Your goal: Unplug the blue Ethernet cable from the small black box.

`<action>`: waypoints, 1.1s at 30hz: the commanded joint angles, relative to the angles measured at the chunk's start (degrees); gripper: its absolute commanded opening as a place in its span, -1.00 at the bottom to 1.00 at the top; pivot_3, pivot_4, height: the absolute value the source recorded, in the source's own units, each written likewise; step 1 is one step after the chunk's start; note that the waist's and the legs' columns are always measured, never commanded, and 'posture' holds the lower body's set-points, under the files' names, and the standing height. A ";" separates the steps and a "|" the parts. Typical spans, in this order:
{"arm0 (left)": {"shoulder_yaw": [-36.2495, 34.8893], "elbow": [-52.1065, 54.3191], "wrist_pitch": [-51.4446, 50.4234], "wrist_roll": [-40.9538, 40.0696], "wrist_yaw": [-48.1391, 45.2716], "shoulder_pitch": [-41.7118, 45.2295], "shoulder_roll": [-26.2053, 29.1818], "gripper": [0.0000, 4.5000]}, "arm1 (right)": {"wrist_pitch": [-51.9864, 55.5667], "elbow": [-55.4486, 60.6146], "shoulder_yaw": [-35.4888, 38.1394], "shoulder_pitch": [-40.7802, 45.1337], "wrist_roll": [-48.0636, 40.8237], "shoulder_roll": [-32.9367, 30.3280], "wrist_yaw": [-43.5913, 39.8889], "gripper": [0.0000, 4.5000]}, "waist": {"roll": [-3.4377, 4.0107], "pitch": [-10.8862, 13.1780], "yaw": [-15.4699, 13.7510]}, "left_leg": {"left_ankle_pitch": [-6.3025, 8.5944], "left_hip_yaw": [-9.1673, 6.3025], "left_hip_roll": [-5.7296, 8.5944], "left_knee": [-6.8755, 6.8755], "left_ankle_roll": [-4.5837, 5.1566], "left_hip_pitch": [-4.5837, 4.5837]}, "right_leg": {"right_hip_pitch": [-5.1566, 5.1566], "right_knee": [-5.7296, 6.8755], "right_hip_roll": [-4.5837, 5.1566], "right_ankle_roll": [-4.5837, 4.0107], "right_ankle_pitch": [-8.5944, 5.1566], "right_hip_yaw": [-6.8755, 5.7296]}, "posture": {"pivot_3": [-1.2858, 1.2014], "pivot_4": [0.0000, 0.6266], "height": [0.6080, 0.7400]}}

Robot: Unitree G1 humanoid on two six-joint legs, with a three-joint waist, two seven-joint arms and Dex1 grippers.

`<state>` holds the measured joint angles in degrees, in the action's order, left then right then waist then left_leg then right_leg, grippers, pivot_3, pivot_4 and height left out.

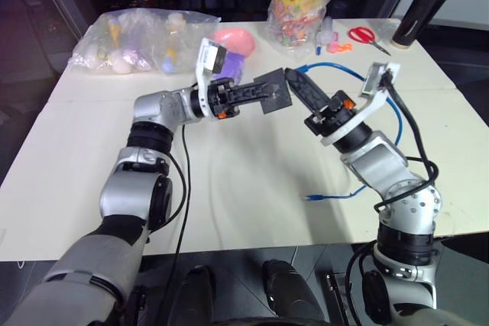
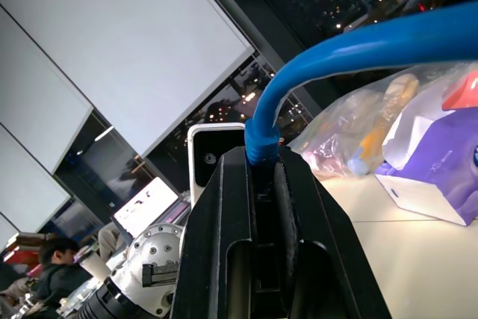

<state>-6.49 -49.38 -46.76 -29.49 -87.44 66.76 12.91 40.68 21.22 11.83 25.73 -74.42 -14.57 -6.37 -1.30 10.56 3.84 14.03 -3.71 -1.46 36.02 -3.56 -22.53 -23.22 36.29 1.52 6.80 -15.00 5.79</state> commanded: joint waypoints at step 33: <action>9.46 -1.84 50.95 22.74 32.24 -8.28 -5.77 -0.77 | 4.00 -20.22 3.35 -3.01 31.53 -12.49 -1.35 0.99 | 0.02 -0.02 -1.57 | 0.01 0.14 0.00 0.00 0.01 -0.05 | -0.03 -0.12 0.00 0.02 0.01 0.10 | 0.03 -0.52 1.00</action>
<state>2.75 -51.85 2.32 -6.84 -55.71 58.02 7.51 42.77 -3.76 14.67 23.39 -41.90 -26.30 -7.10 -1.29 10.54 2.27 14.03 -3.57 -1.46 36.01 -3.54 -22.59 -23.25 36.15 1.53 6.82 -14.99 5.90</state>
